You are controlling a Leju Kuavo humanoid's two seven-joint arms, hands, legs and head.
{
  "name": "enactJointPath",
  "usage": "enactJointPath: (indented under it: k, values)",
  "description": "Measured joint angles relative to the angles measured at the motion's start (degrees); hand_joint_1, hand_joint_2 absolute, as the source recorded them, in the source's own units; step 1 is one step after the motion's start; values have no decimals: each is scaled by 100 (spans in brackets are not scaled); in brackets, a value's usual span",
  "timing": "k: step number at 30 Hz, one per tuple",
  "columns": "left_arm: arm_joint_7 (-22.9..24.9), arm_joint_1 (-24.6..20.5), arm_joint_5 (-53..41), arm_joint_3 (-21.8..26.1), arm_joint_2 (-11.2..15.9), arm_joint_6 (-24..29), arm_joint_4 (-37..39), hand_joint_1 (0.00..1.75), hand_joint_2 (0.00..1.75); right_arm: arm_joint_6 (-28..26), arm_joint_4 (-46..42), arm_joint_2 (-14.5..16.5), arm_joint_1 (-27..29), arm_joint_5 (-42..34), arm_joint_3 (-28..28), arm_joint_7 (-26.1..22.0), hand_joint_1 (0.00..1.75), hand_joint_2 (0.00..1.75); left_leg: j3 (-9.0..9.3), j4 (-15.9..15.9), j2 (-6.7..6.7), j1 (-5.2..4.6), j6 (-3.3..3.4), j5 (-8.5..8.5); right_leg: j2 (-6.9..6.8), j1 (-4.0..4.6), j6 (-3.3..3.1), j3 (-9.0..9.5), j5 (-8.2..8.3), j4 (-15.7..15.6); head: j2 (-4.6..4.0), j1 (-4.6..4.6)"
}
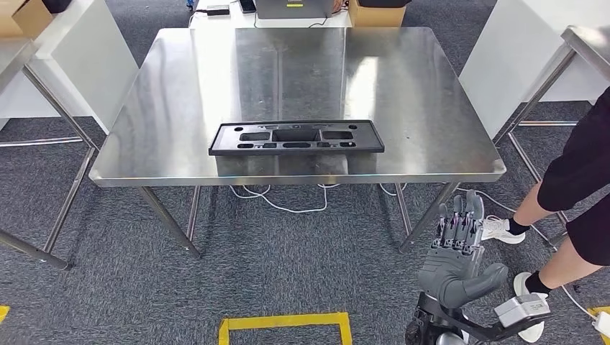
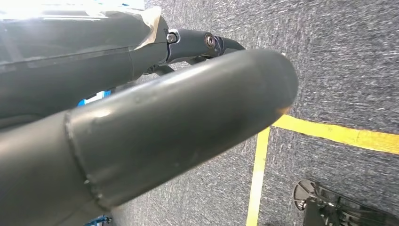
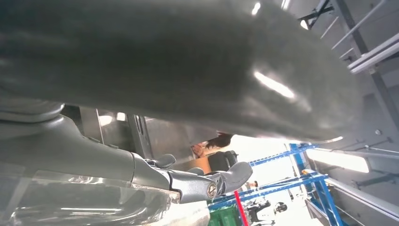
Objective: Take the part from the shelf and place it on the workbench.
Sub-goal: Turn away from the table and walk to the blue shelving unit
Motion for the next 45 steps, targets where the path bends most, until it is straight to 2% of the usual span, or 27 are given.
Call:
enactJointPath:
  k: [2, 4, 5, 7, 9, 10, 11, 14, 16, 18, 20, 22, 24, 25, 26, 28, 30, 31, 33, 35, 36, 38, 39, 40, 42, 43, 45]
  values:
    - [0, 0, -6, 0, 2, 1, 0, 0, 0, 0, 3, -3, -19, -4, 1, 6, 0, 0, -35, 22, -5, -15, -62, 59, 24, 41, -56, 65, -19, -187, 0, -7]
    - [0, 3, -8, -2, 2, 0, 2, 0, 0, 0, 6, -5, -25, -5, 4, 11, 0, 0, -75, 83, -12, 14, -114, 9, 13, 0, -159, -16, 30, -168, 0, -23]
    - [0, 5, -8, -3, 0, 0, 3, 0, 0, 0, 6, -4, -29, -5, 5, 12, 0, 0, -132, 212, -19, 32, -135, -138, 3, -16, -233, -53, 69, -167, 0, -30]
    - [0, 8, -8, -4, -1, 2, 4, 0, 0, 0, 7, -2, -33, -5, 10, 13, 0, 0, -346, 788, -45, 51, -168, -646, -15, -4, -367, -131, 162, -165, 0, -41]
    - [0, 11, -8, -4, 3, 3, 4, 0, 0, 0, 12, -1, -29, -5, 14, 14, 0, 0, -560, 1521, -66, 52, -190, -1041, -24, 30, -416, -226, 252, -153, 0, -50]
    - [0, 12, -8, -4, 4, 3, 4, 0, 0, 0, 16, 0, -27, -5, 15, 15, 0, 0, -565, 1693, -71, 53, -193, -1076, -26, 42, -412, -280, 289, -142, 0, -51]
    - [0, 13, -8, -4, 5, 3, 4, 0, 0, 0, 19, 0, -26, -5, 15, 16, 0, 0, -462, 1651, -70, 54, -189, -1005, -26, 49, -399, -324, 316, -129, 0, -52]
    - [0, 9, -15, -4, 8, -5, 4, 0, 0, -4, 21, 1, -32, -10, 15, 18, 0, 0, 286, 573, -68, 49, -138, -613, -27, 68, -350, -400, 353, -74, 0, -53]
    - [0, 6, -29, -4, 10, -20, 5, 0, 0, -15, 20, 0, -45, -22, 14, 24, 0, 0, 532, 142, -69, 20, -88, -550, -29, 94, -288, -438, 392, -52, 0, -52]
    - [0, 5, -50, -4, 9, -32, 6, 0, 0, -42, 18, 0, -55, -39, 13, 33, 0, 0, 505, 94, -67, -12, -26, -521, -30, 105, -201, -468, 449, -61, 0, -47]
    - [0, -4, -65, -4, 3, -46, 6, 0, 0, -79, 13, -3, -56, -48, 12, 37, 0, 0, 446, 50, -39, -8, 66, -432, -29, 106, -160, -558, 360, 58, 0, -41]
    - [0, -14, -70, -4, -3, -62, 7, 0, 0, -102, 12, -11, -50, -49, 11, 37, 0, 0, 339, 24, -7, 0, 157, -322, -29, 96, -196, -799, -22, 592, 0, -18]
    - [0, -14, -73, -4, -3, -70, 8, 0, 0, -113, 13, -23, -33, -49, 10, 37, 0, 0, 197, 29, 3, -14, 190, -224, -28, 84, -205, -1065, -424, 1349, 0, 3]
    - [0, -13, -73, -4, -3, -71, 8, 0, 0, -120, 13, -31, -25, -49, 9, 37, 0, 0, 127, 32, 6, -18, 187, -173, -28, 81, -173, -1101, -501, 1571, 0, 5]
    - [0, -12, -73, -4, -3, -73, 8, 0, 0, -128, 13, -37, -20, -46, 8, 37, 0, 0, 64, 34, 7, -21, 175, -125, -28, 79, -123, -1019, -472, 1568, 0, 10]
    - [0, -14, -74, -4, -7, -78, 8, 0, 0, -161, 13, -45, -19, -30, 7, 37, 0, 0, -33, 37, 5, -21, 141, -35, -28, 74, -36, -532, -237, 922, 0, 18]
    - [0, -17, -76, -4, -8, -85, 8, 0, 0, -193, 13, -45, -20, -10, 8, 39, 0, 0, -95, 41, 0, -37, 86, 52, -21, 94, -56, 15, -89, 86, 0, 14]
    - [0, -19, -79, -4, -8, -88, 8, 0, 0, -201, 13, -46, -17, -3, 7, 39, 0, 0, -112, 45, -1, -46, 54, 93, -13, 113, -95, 134, -69, -149, 0, 14]
    - [0, -22, -86, -4, -6, -92, 9, 0, 0, -212, 13, -53, -5, 6, 4, 45, 0, 0, -132, 41, -2, -51, -18, 180, 0, 148, -192, 107, -27, -221, 0, 6]
    - [0, -22, -97, -6, 5, -94, 13, 0, 0, -241, 20, -62, 1, 13, 11, 50, 0, 0, -193, 114, -21, -27, -82, 107, -7, 90, -310, 19, 55, -226, 0, 4]
    - [1, -20, -103, -7, 10, -94, 15, 0, 0, -259, 26, -67, 6, 17, 17, 51, 0, 0, -253, 260, -30, -13, -110, -75, -15, 57, -381, -29, 110, -233, 0, -4]
    - [3, -17, -110, -7, 16, -93, 18, 0, 0, -288, 45, -83, 27, 22, 29, 54, 0, 0, -412, 847, -54, 15, -163, -642, -33, 54, -470, -148, 220, -233, 0, -24]
    - [4, -13, -110, -7, 20, -91, 20, 0, 0, -293, 61, -96, 47, 30, 36, 66, 0, 0, -479, 1194, -62, 27, -191, -870, -40, 64, -485, -201, 274, -227, 0, -28]
    - [4, -10, -103, -7, 24, -89, 21, 0, 0, -296, 85, -115, 77, 42, 46, 84, 0, 0, -498, 1451, -69, 39, -215, -977, -43, 72, -480, -259, 323, -216, 0, -29]
    - [6, 0, -84, -6, 32, -82, 23, 0, 0, -297, 145, -173, 161, 78, 78, 131, 0, 0, -283, 1428, -68, 69, -245, -835, -44, 73, -448, -383, 403, -162, 0, -34]
    - [7, 4, -74, -5, 37, -79, 23, 0, 0, -295, 177, -205, 203, 92, 99, 146, 0, 0, -32, 1121, -66, 84, -249, -691, -44, 69, -427, -455, 428, -120, 0, -38]
    - [8, 7, -64, -4, 45, -74, 24, 0, 0, -290, 231, -267, 258, 112, 144, 160, 0, 0, 456, 412, -69, 87, -222, -593, -44, 75, -369, -573, 472, -43, 0, -37]
